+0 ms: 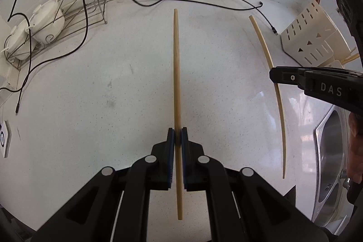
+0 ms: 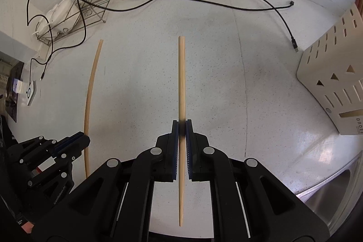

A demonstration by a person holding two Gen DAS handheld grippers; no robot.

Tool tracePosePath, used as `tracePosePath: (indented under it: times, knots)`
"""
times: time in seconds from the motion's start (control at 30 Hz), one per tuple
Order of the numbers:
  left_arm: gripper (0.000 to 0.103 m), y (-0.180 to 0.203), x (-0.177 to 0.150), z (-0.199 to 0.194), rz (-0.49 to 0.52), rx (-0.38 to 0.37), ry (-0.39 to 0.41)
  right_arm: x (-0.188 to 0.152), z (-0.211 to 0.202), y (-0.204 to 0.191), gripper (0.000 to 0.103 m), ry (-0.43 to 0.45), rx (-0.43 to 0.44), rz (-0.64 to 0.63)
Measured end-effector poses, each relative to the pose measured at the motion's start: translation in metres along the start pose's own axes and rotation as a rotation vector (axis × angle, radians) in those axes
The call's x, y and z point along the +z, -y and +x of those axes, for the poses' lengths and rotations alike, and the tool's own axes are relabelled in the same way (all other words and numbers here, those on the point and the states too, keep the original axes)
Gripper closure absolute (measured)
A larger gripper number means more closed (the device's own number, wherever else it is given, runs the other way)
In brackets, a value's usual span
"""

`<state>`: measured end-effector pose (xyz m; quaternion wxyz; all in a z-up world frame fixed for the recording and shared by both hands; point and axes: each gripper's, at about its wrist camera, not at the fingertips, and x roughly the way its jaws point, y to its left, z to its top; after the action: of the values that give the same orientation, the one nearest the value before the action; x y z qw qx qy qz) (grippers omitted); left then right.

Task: Organize utensils
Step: 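Lift both held pale chopsticks up and turn toward the cream holder, then lower both pale chopsticks into the holder slots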

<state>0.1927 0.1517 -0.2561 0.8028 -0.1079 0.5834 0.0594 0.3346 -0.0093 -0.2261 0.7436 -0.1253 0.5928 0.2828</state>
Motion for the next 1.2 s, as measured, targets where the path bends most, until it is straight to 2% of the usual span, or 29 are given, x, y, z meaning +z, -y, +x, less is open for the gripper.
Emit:
tracePosePath:
  times: [0.07, 0.27, 0.6, 0.7, 0.87, 1.03, 1.2]
  knots:
    - [0.097, 0.005, 0.007, -0.01, -0.002, -0.04, 0.064, 0.004, -0.013, 0.005, 0.097, 0.045, -0.001, 0.023]
    - [0.097, 0.023, 0.029, -0.04, 0.017, -0.094, 0.215, 0.009, -0.059, 0.026, 0.097, 0.19, -0.007, 0.105]
    - [0.097, 0.084, 0.065, -0.086, 0.164, -0.185, 0.457, 0.005, -0.145, 0.07, 0.097, 0.421, -0.041, 0.186]
    - [0.097, 0.104, 0.078, -0.099, 0.19, -0.222, 0.511, 0.001, -0.177, 0.086, 0.097, 0.538, -0.107, 0.229]
    - [0.097, 0.138, 0.1, -0.121, 0.235, -0.276, 0.626, -0.003, -0.234, 0.124, 0.097, 0.709, -0.159, 0.306]
    - [0.097, 0.171, 0.126, -0.139, 0.255, -0.361, 0.714, -0.007, -0.272, 0.159, 0.097, 0.81, -0.225, 0.348]
    - [0.097, 0.199, 0.145, -0.149, 0.289, -0.425, 0.802, -0.013, -0.287, 0.189, 0.097, 0.891, -0.287, 0.36]
